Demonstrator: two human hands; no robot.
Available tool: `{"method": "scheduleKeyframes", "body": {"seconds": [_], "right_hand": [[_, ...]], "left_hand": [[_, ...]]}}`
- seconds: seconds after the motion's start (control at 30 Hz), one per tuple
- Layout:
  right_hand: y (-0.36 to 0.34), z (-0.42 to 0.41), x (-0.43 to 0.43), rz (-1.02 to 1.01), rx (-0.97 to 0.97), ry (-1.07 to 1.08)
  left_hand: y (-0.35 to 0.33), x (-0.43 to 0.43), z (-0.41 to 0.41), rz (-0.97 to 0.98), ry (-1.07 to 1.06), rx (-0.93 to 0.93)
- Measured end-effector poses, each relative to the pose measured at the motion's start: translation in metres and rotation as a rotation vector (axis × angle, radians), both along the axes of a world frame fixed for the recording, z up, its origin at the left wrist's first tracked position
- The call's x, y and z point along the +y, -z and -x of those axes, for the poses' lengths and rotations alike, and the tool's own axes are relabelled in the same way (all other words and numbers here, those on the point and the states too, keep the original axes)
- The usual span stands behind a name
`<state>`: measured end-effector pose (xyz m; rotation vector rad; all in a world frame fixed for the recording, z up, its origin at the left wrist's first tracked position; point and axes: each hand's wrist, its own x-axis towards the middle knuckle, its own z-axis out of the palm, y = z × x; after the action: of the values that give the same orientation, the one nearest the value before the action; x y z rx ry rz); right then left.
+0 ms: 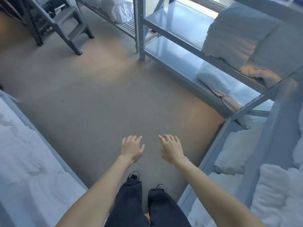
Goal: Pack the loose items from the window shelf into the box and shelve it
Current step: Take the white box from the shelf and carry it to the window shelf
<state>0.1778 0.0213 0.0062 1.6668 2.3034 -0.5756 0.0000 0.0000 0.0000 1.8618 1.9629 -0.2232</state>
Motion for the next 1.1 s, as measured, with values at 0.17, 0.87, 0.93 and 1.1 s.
{"method": "scheduleKeyframes", "body": {"seconds": [0.17, 0.87, 0.93, 1.1], "right_hand": [[-0.020, 0.001, 0.018, -0.068, 0.020, -0.058], [-0.060, 0.156, 0.099, -0.190, 0.086, -0.130], [-0.060, 0.163, 0.103, -0.181, 0.076, -0.135], [-0.060, 0.166, 0.119, -0.173, 0.059, -0.119]], "left_hand": [[-0.016, 0.006, 0.000, -0.081, -0.049, -0.026], [-0.054, 0.088, 0.164, -0.204, -0.024, 0.027], [-0.054, 0.094, 0.172, -0.211, -0.026, 0.016], [-0.050, 0.111, 0.174, -0.195, -0.013, 0.002]]}}
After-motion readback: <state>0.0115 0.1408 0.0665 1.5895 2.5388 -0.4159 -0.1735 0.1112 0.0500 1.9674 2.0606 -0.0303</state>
